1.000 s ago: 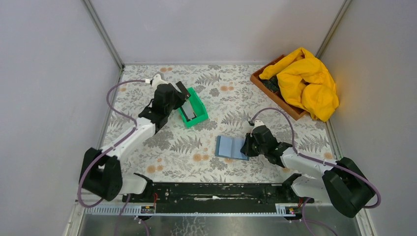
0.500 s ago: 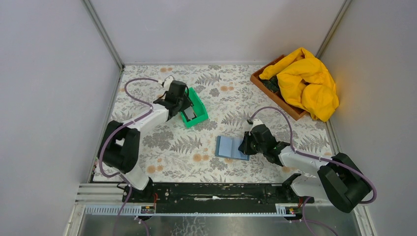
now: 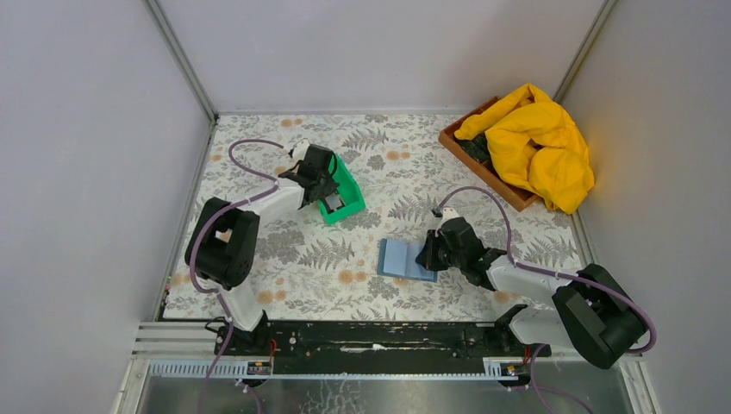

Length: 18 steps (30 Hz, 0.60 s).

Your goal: Take the credit cards out of the card holder

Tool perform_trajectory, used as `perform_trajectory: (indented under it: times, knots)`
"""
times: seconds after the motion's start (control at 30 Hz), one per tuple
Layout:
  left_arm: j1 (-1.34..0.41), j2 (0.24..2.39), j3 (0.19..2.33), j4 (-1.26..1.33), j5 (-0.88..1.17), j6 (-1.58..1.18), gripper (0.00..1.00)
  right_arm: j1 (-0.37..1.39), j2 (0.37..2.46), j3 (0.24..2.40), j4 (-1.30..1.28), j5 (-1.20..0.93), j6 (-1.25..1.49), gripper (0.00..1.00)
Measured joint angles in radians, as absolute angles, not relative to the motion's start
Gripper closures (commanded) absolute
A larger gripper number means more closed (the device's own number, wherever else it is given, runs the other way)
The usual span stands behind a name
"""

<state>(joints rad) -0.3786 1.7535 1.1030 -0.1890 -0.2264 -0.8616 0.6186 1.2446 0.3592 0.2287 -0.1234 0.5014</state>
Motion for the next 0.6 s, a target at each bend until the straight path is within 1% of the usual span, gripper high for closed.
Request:
perform_trajectory:
  times: [0.1, 0.27, 0.3, 0.4, 0.6]
  knots:
    - [-0.379, 1.761, 1.106, -0.191, -0.230, -0.861, 0.91, 0.617, 1.245, 0.359, 0.230, -0.125, 0.501, 0.93]
    - [-0.379, 1.762, 1.109, -0.207, -0.253, -0.861, 0.85, 0.614, 1.245, 0.358, 0.231, -0.125, 0.501, 0.93]
    - [-0.378, 1.762, 1.109, -0.213, -0.259, -0.861, 0.80, 0.614, 1.245, 0.358, 0.231, -0.125, 0.501, 0.93]
    - [-0.377, 1.760, 1.109, -0.232, -0.275, -0.857, 0.72, 0.614, 1.245, 0.358, 0.231, -0.125, 0.501, 0.93]
    - [-0.376, 1.715, 1.109, -0.251, -0.297, -0.853, 0.70, 0.614, 1.245, 0.356, 0.235, -0.126, 0.502, 0.93]
